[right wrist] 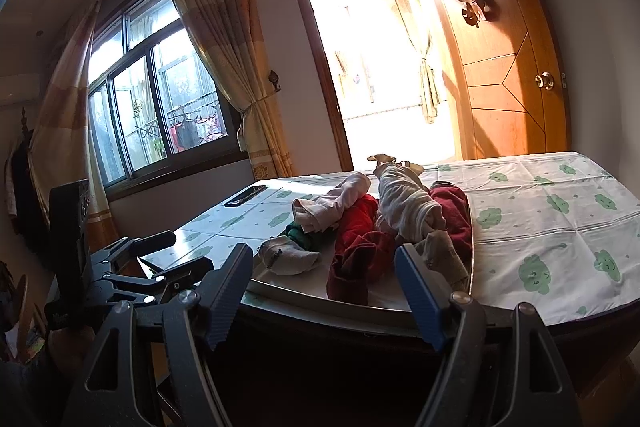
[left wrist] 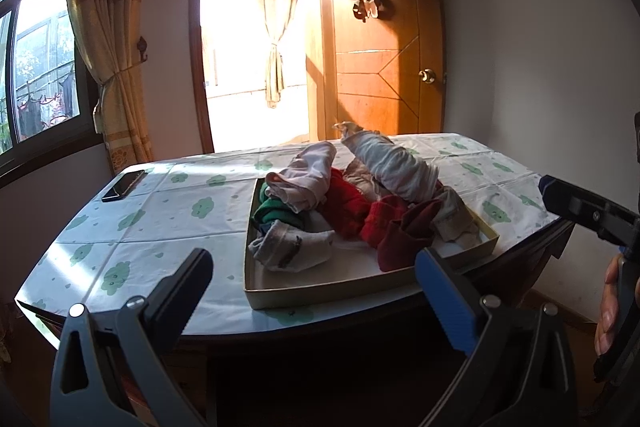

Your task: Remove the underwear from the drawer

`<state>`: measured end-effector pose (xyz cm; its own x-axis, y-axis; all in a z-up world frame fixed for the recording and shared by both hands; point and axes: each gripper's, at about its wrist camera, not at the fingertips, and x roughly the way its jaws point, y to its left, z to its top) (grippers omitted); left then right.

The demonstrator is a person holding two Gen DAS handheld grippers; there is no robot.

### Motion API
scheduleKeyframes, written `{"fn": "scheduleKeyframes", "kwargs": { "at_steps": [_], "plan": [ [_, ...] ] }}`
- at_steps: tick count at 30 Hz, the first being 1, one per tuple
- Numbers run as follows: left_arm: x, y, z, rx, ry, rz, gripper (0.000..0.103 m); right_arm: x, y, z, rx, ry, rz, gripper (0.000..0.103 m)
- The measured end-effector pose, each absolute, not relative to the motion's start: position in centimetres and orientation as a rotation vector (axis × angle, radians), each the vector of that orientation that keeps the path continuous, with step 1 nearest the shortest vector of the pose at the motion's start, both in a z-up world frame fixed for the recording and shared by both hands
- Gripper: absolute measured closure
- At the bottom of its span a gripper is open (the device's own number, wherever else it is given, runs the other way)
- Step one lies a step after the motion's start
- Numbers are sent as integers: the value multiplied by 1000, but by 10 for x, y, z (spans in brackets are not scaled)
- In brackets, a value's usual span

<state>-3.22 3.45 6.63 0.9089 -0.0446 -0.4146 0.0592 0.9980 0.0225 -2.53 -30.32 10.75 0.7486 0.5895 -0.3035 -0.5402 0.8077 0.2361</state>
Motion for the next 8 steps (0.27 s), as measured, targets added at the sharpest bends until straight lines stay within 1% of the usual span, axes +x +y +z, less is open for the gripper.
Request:
{"fn": "scheduleKeyframes", "kwargs": {
  "at_steps": [8],
  "plan": [
    [-35,31,64,59,414,-54,0,-26,-302,105,135,381,619,28]
  ]
}}
